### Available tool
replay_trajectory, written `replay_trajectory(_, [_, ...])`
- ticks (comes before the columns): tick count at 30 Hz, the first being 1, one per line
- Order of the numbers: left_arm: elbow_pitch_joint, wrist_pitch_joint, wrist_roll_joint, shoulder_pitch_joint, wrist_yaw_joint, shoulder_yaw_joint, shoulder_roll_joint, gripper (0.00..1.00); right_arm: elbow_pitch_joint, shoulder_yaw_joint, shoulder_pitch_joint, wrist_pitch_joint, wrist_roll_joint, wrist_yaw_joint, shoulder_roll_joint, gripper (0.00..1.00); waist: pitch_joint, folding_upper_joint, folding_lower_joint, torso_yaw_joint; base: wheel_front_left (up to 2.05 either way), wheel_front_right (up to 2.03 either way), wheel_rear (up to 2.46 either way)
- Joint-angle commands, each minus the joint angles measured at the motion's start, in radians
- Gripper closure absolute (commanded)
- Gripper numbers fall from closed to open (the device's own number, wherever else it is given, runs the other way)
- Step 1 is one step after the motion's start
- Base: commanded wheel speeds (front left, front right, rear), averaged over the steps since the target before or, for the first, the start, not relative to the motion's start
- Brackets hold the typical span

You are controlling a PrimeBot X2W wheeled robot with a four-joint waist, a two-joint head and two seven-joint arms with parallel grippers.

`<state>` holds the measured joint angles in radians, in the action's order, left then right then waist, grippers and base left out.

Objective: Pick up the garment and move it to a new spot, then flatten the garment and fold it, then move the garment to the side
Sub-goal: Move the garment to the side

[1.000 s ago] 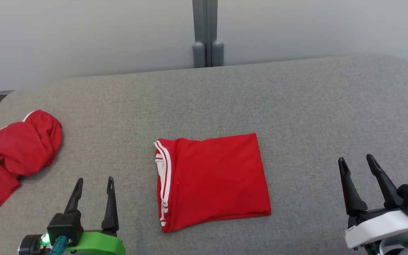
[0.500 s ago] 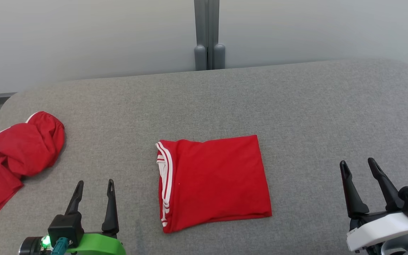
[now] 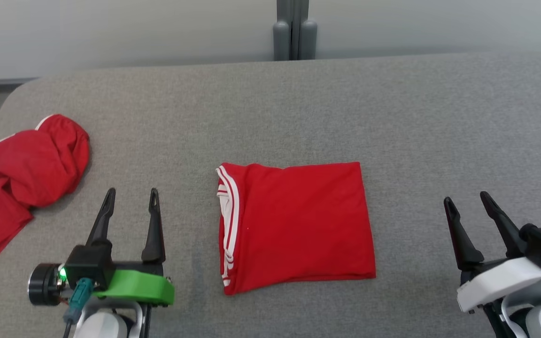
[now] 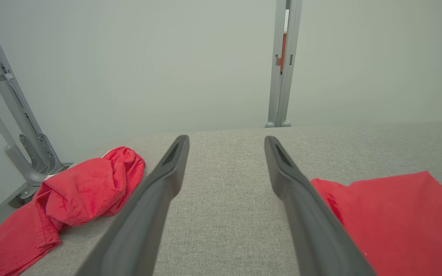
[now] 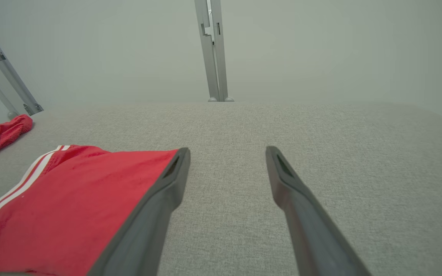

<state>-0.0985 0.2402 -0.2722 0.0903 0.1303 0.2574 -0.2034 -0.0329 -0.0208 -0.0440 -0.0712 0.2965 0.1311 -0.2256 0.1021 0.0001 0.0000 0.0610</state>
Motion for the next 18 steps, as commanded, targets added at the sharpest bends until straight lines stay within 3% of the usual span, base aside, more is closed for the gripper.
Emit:
replay_trajectory(1, [0.004,0.008,0.010,0.038,-0.006,0.001,0.007,0.00,0.021,-0.016,0.033,0.001,0.009,-0.001,-0.010,0.00,0.095,-0.0001,0.0000,0.073,0.00,0.00,0.00])
replay_trajectory(9, [-0.018,0.025,0.021,0.141,-0.024,0.008,0.054,0.00,0.193,-0.168,0.174,0.012,0.058,-0.001,-0.040,0.00,0.204,-0.0001,0.0000,0.156,0.00,0.00,0.00])
replay_trajectory(17, [-0.010,0.025,0.035,0.149,-0.035,-0.039,0.077,0.00,0.354,-0.267,0.250,0.098,0.123,-0.001,-0.053,0.02,0.217,-0.0001,0.0000,0.169,0.00,0.00,0.00])
replay_trajectory(18, [-0.009,0.025,0.039,0.146,-0.037,-0.044,0.078,0.00,0.357,-0.272,0.253,0.100,0.129,-0.001,-0.052,0.57,0.217,-0.0001,0.0000,0.167,0.00,0.00,0.00])
